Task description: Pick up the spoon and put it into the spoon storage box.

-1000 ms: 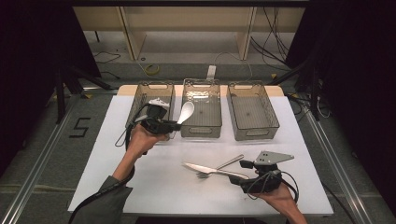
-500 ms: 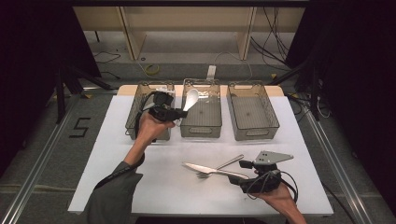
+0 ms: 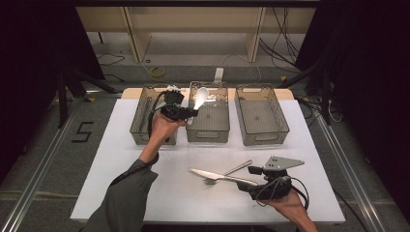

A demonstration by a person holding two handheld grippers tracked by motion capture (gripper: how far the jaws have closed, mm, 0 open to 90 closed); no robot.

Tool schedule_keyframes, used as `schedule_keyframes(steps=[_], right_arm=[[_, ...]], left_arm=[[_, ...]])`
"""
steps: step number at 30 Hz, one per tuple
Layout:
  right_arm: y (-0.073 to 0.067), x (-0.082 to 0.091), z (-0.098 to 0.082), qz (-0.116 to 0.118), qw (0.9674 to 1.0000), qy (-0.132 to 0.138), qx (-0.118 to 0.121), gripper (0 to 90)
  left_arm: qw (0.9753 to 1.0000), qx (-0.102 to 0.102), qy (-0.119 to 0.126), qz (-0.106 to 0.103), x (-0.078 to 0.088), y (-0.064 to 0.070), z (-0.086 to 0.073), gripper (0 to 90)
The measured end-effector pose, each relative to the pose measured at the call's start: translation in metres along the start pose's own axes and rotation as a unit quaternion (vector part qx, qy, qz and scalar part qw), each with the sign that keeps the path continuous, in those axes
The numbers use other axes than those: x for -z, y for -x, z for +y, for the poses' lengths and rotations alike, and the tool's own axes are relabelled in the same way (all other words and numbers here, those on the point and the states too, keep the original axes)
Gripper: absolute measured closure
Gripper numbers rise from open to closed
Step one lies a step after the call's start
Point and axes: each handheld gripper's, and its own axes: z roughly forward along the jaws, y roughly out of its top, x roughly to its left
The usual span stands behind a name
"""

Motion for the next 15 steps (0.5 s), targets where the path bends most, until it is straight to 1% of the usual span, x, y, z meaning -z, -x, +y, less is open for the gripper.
schedule_keyframes(steps=[3,6,10,13,14,15], right_arm=[[-0.001,0.000,0.000,0.001,1.0000,0.002,0.002,27.3],[0.000,0.000,0.000,-0.002,1.0000,0.002,0.001,27.3],[0.000,0.000,0.000,-0.002,1.0000,0.003,-0.001,27.3],[-0.001,0.000,0.000,0.000,1.0000,0.002,0.002,27.3],[-0.001,-0.001,0.000,0.000,1.0000,0.001,0.002,27.3],[-0.001,-0.001,0.000,0.000,1.0000,0.002,0.003,27.3]], left_arm=[[1.0000,-0.001,0.003,0.005,-0.004,0.000,0.004,75.9],[1.0000,0.003,0.006,0.007,-0.006,0.000,0.007,75.9],[0.9999,0.000,0.001,0.017,-0.012,0.000,0.009,75.8],[0.9997,0.007,0.006,0.021,-0.016,-0.003,0.008,75.8],[0.9996,0.013,0.009,0.022,-0.018,-0.004,0.007,75.8],[0.9996,0.013,0.007,0.024,-0.020,-0.004,0.006,75.8]])
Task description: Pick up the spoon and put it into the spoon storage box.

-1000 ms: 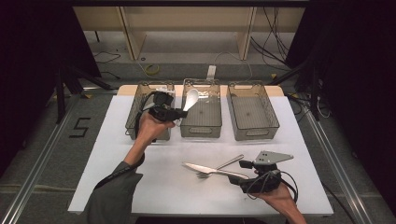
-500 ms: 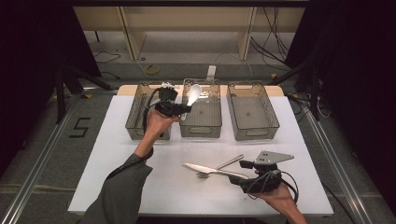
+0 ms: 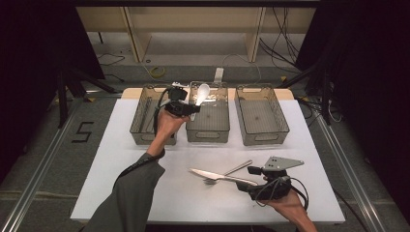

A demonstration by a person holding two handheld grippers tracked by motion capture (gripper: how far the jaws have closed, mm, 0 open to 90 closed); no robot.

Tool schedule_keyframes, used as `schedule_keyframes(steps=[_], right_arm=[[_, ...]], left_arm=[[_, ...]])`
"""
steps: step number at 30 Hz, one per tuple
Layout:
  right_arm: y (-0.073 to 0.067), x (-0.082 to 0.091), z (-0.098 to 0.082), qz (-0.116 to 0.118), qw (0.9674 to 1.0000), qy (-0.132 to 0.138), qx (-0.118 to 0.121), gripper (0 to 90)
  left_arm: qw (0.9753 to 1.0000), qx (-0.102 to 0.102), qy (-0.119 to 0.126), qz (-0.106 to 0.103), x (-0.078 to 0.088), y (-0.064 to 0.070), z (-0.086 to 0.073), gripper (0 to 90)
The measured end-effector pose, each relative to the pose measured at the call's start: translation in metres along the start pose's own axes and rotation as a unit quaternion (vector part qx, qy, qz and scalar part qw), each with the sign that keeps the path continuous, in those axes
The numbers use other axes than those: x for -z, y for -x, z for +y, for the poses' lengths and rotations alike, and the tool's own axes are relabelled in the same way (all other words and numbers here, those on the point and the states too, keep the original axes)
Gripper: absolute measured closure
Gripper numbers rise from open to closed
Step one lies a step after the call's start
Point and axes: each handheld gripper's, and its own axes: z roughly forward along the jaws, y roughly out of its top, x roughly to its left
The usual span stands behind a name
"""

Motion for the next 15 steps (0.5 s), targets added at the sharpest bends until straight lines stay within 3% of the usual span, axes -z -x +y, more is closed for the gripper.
schedule_keyframes(steps=[15], right_arm=[[0.000,-0.001,-0.001,0.000,1.0000,-0.004,-0.003,27.3]], left_arm=[[0.9997,0.011,-0.014,0.015,-0.020,-0.005,-0.009,75.7]])
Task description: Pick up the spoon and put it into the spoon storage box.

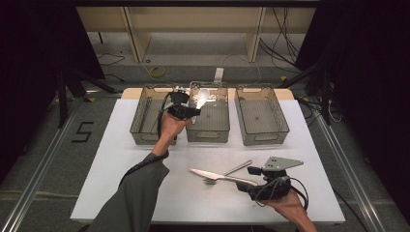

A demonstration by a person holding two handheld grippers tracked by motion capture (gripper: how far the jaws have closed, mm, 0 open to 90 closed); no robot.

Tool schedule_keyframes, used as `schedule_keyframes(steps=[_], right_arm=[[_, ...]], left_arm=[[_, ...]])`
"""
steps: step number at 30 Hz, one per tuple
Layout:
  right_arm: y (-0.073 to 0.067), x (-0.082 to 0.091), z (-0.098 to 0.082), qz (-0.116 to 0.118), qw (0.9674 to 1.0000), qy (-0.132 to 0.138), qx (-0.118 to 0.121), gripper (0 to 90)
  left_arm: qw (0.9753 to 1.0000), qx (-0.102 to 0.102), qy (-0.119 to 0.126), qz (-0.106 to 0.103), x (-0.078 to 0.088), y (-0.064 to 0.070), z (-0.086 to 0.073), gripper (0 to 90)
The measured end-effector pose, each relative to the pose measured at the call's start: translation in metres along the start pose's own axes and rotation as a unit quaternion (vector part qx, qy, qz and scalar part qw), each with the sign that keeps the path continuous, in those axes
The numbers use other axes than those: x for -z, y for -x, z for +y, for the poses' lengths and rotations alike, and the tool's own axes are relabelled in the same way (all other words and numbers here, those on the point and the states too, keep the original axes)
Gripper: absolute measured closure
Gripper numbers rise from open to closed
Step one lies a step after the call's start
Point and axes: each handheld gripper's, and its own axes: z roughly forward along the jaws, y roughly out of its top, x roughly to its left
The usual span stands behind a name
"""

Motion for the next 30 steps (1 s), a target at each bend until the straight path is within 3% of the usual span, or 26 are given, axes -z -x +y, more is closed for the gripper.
schedule_keyframes(steps=[7,12,14,17,19,22,30], right_arm=[[0.000,0.000,0.000,0.000,1.0000,-0.001,0.000,27.3],[0.000,0.000,0.000,0.001,1.0000,-0.001,0.000,27.3],[0.000,0.000,0.000,0.001,1.0000,0.000,0.000,27.3],[0.000,0.000,0.000,0.001,1.0000,-0.001,0.000,27.3],[0.000,0.000,0.000,0.001,1.0000,-0.002,0.000,27.3],[0.000,0.000,0.000,0.000,1.0000,-0.002,0.001,27.3],[0.000,-0.002,0.000,-0.004,0.9999,-0.011,0.000,27.3]], left_arm=[[1.0000,0.003,-0.008,-0.002,-0.007,0.003,-0.003,75.5],[0.9998,0.009,-0.014,0.010,-0.012,0.005,-0.004,74.5],[0.9998,0.016,-0.006,0.010,-0.013,0.005,-0.004,72.5],[0.9998,0.016,0.001,0.014,-0.011,0.005,-0.003,60.3],[0.9997,0.020,0.010,0.013,-0.008,0.006,-0.002,57.4],[0.9997,0.021,0.009,0.000,-0.002,0.007,-0.002,45.8],[0.9994,0.007,0.005,-0.033,0.022,0.012,-0.008,32.8]])
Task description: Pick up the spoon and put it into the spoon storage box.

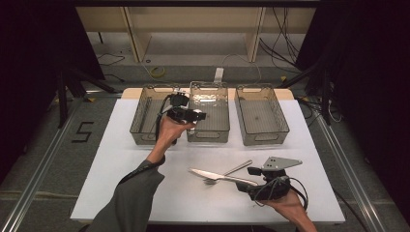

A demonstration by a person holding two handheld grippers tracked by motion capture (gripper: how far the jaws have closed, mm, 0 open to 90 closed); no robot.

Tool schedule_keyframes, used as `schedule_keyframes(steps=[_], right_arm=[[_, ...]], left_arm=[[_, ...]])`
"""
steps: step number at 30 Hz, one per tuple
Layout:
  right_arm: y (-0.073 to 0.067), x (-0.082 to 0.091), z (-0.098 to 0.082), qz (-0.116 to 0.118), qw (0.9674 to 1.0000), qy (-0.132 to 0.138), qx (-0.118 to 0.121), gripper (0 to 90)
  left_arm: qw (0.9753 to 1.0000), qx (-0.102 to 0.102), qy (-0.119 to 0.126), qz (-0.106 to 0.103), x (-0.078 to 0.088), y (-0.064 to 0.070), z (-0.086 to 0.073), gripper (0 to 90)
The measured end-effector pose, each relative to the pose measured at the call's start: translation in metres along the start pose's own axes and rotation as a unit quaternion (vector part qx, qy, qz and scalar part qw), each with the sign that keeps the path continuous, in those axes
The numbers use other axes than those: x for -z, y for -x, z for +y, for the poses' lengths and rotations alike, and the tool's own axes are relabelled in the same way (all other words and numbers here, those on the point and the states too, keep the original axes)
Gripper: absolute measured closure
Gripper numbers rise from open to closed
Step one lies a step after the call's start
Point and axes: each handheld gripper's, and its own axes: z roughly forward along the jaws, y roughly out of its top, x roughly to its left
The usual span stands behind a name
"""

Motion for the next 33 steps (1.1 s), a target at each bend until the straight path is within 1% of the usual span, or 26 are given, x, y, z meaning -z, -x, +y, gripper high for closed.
schedule_keyframes(steps=[1,2,3,5,7,9,10,11,12,13,15,16,18,20,22,25,26,29,30,31,32,33], right_arm=[[0.000,0.000,0.000,0.000,1.0000,0.001,0.001,27.3],[0.001,0.000,0.000,0.000,1.0000,0.000,0.001,27.3],[0.000,0.000,0.001,-0.001,1.0000,-0.001,0.000,27.3],[0.001,-0.001,0.001,-0.003,1.0000,-0.005,0.002,27.4],[0.000,-0.002,0.002,-0.008,0.9999,-0.011,0.006,27.4],[0.001,-0.003,0.003,-0.008,0.9999,-0.013,0.007,27.4],[0.001,-0.004,0.003,-0.008,0.9998,-0.016,0.006,27.4],[0.001,-0.004,0.003,-0.008,0.9998,-0.018,0.007,27.4],[0.001,-0.005,0.004,-0.007,0.9998,-0.020,0.006,27.4],[0.002,-0.006,0.004,-0.006,0.9997,-0.021,0.007,27.4],[0.001,-0.008,0.006,-0.007,0.9995,-0.028,0.008,27.3],[0.001,-0.009,0.007,-0.010,0.9993,-0.033,0.013,27.4],[0.001,-0.011,0.009,-0.008,0.9992,-0.037,0.013,27.4],[0.002,-0.014,0.010,-0.010,0.9988,-0.046,0.017,27.4],[0.002,-0.018,0.011,-0.017,0.9974,-0.066,0.023,28.1],[0.002,-0.025,0.013,-0.024,0.9953,-0.088,0.035,30.4],[0.002,-0.026,0.014,-0.025,0.9947,-0.091,0.040,30.7],[0.002,-0.031,0.018,-0.024,0.9929,-0.106,0.048,32.1],[0.003,-0.032,0.020,-0.024,0.9924,-0.109,0.051,32.7],[0.003,-0.034,0.021,-0.025,0.9922,-0.112,0.050,33.1],[0.004,-0.035,0.022,-0.025,0.9916,-0.116,0.050,33.4],[0.005,-0.037,0.023,-0.027,0.9909,-0.122,0.050,33.5]], left_arm=[[1.0000,-0.007,-0.003,-0.006,0.005,0.002,-0.002,31.1],[0.9999,-0.007,0.000,-0.012,0.009,0.003,-0.004,29.6],[0.9998,-0.011,-0.003,-0.016,0.012,0.005,-0.007,28.9],[0.9996,-0.021,-0.006,-0.017,0.018,0.006,-0.012,26.4],[0.9994,-0.024,-0.003,-0.025,0.026,0.006,-0.021,25.9],[0.9993,-0.026,0.002,-0.028,0.033,0.006,-0.028,24.7],[0.9990,-0.028,0.005,-0.033,0.037,0.005,-0.031,24.5],[0.9989,-0.034,0.003,-0.034,0.039,0.004,-0.033,24.3],[0.9987,-0.043,-0.002,-0.027,0.042,0.002,-0.034,24.0],[0.9989,-0.042,-0.001,-0.022,0.044,0.000,-0.035,23.6],[0.9988,-0.039,0.003,-0.031,0.050,-0.002,-0.039,23.1],[0.9986,-0.040,0.007,-0.033,0.051,-0.002,-0.040,22.8],[0.9981,-0.044,0.009,-0.041,0.056,-0.002,-0.046,22.1],[0.9978,-0.049,0.007,-0.044,0.060,-0.002,-0.050,21.7],[0.9975,-0.055,0.005,-0.045,0.063,0.000,-0.055,21.7],[0.9969,-0.069,-0.001,-0.039,0.067,0.002,-0.060,21.2],[0.9967,-0.071,0.000,-0.039,0.068,0.003,-0.063,21.1],[0.9967,-0.067,0.008,-0.045,0.074,0.005,-0.070,20.8],[0.9965,-0.071,0.006,-0.045,0.075,0.005,-0.071,20.8],[0.9964,-0.073,0.011,-0.043,0.076,0.005,-0.073,20.3],[0.9963,-0.070,0.016,-0.046,0.078,0.005,-0.076,20.3],[0.9961,-0.072,0.015,-0.050,0.079,0.005,-0.079,20.3]])
